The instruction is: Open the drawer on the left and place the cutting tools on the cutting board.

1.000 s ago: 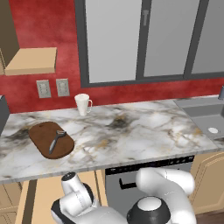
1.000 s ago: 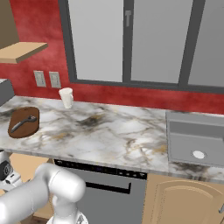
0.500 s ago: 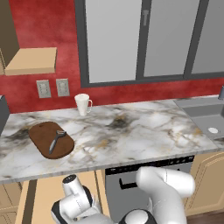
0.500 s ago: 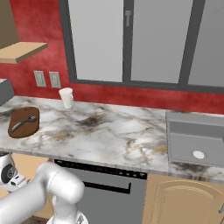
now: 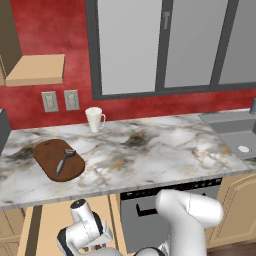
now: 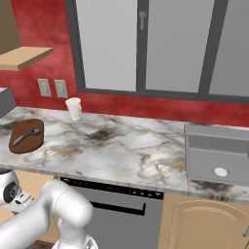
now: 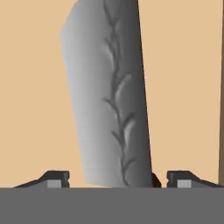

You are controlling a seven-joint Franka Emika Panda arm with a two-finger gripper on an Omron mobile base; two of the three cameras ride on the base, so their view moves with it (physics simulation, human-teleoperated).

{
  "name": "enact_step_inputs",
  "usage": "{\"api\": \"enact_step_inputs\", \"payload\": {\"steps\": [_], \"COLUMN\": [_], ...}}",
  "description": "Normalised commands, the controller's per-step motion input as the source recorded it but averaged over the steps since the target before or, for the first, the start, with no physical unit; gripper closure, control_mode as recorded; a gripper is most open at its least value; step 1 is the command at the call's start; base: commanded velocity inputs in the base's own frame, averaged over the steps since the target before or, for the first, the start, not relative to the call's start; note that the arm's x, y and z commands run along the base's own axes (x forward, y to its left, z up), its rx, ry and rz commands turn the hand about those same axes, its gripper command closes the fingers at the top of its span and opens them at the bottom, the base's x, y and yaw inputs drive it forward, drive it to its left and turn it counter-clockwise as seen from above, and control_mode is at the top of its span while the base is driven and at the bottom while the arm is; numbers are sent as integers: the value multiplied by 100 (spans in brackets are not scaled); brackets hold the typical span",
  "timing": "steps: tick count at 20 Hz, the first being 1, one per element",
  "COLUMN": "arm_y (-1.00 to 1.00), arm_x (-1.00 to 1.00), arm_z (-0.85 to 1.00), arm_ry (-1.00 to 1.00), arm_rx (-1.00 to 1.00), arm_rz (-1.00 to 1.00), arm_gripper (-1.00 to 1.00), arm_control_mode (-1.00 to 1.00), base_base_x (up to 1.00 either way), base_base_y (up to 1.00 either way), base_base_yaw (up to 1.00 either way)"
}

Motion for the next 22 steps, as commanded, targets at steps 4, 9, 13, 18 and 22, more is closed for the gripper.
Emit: {"api": "enact_step_inputs", "payload": {"steps": [4, 9, 13, 18, 22], "arm_y": [0, 0, 0, 16, 27], "arm_x": [0, 0, -11, -23, -29], "arm_z": [-25, -2, 8, 74, 100], "arm_ry": [0, 0, -3, -14, -15], "arm_rx": [0, 0, 0, 0, 0], "arm_rz": [4, 0, 0, 0, 0], "arm_gripper": [100, 100, 100, 100, 100], "arm_control_mode": [-100, -100, -100, -100, -100], "base_base_x": [0, 0, 0, 0, 0], "base_base_y": [0, 0, 0, 0, 0], "base_base_yaw": [0, 0, 0, 0, 0]}}
